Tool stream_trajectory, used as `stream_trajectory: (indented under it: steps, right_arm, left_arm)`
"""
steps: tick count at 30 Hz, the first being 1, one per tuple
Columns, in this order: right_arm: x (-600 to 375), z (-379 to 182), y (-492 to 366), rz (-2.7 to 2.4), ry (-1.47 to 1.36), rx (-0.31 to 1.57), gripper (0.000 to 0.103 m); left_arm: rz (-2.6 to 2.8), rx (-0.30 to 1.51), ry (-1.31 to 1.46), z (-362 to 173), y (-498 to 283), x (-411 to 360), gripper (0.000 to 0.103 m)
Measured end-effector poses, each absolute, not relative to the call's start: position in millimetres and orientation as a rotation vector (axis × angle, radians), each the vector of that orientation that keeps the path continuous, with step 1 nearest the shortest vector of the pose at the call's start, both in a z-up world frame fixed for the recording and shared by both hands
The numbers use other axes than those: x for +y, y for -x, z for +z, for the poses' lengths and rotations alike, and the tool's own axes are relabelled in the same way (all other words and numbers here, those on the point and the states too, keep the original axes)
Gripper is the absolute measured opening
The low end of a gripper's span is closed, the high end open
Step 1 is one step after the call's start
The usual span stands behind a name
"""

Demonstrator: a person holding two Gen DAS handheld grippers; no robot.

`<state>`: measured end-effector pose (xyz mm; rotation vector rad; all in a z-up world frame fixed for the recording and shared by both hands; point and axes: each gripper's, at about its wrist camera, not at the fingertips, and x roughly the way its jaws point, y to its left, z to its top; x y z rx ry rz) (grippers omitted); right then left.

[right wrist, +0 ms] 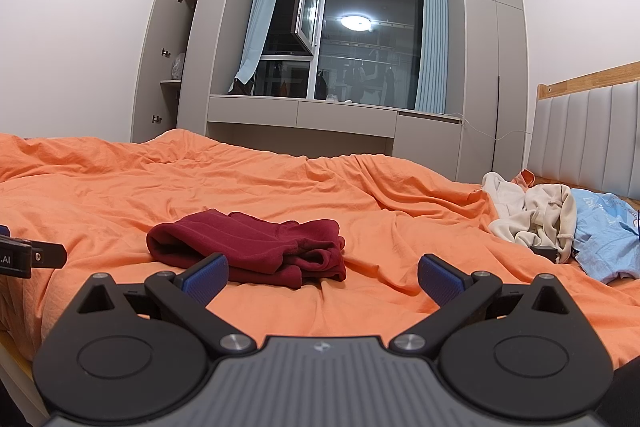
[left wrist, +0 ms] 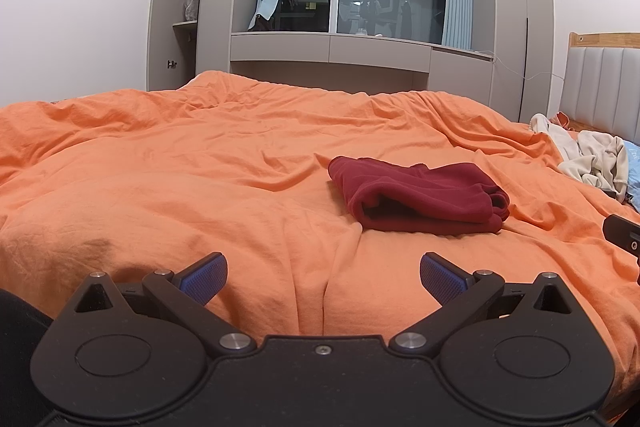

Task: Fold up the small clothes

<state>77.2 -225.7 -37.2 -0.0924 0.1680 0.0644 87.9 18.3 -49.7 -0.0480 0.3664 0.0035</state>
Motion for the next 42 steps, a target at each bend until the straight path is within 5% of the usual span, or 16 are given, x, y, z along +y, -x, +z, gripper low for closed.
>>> stream_trajectory:
  steps: [42]
  right_arm:
    - [-224.9, -36.9, -76.3, 0.064, 0.088, 0.166, 0.103]
  left_arm:
    - [0.101, 0.355, -0.002, -50.4, -84.3, 9.6, 0.102]
